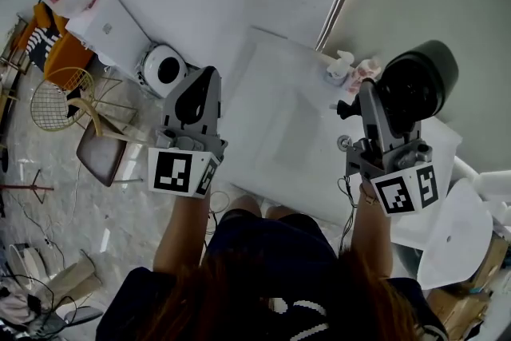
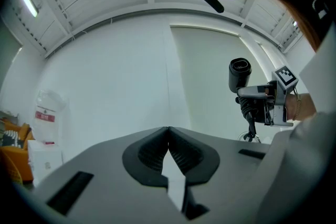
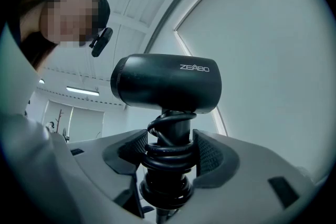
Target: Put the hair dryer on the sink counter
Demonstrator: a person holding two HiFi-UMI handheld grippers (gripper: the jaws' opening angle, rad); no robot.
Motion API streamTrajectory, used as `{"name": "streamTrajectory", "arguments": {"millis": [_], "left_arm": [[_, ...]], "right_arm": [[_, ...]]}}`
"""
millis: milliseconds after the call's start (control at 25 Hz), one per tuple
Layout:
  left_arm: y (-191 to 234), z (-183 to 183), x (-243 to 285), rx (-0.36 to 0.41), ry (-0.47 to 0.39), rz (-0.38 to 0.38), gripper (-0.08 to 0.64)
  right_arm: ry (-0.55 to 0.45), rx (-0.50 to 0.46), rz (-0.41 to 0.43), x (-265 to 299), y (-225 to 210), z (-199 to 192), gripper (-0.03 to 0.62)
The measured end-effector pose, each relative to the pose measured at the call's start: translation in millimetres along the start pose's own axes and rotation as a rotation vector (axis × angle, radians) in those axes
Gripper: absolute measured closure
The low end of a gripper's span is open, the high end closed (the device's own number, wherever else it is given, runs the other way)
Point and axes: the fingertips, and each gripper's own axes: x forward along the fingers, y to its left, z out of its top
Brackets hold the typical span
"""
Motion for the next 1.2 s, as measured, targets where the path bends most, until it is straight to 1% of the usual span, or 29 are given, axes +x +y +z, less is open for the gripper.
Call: {"name": "streamTrajectory", "arguments": {"millis": [200, 440, 520, 680, 800, 920, 1040, 1200], "left_arm": [[21.2, -18.4, 30.8, -0.004, 0.036, 0.027, 0.541], [34.8, -39.2, 61.7, -0.013, 0.062, 0.009, 0.541], [39.6, -49.5, 75.3, -0.020, 0.071, 0.001, 0.541], [57.6, -72.8, 102.9, -0.035, 0.094, -0.012, 0.541], [72.5, -89.6, 119.8, -0.048, 0.112, -0.020, 0.541], [85.3, -108.3, 133.4, -0.065, 0.137, -0.021, 0.541], [90.7, -125.0, 142.3, -0.082, 0.167, -0.019, 0.541], [101.5, -148.3, 152.7, -0.100, 0.203, -0.009, 0.541]], "right_arm": [[0.038, 0.042, 0.012, 38.9, -21.6, -26.5, 0.310], [0.089, 0.058, 0.002, 67.5, -38.8, -59.4, 0.310], [0.116, 0.054, 0.002, 79.5, -46.3, -74.3, 0.310], [0.191, 0.012, 0.009, 113.3, -58.0, -112.9, 0.310], [0.265, -0.001, 0.034, 138.8, -63.3, -148.2, 0.310], [0.364, -0.032, 0.061, 160.1, -69.6, -190.9, 0.310], [0.480, -0.101, 0.097, 173.2, -76.9, -231.7, 0.311], [0.637, -0.225, 0.166, 193.6, -83.3, -284.9, 0.311]]}}
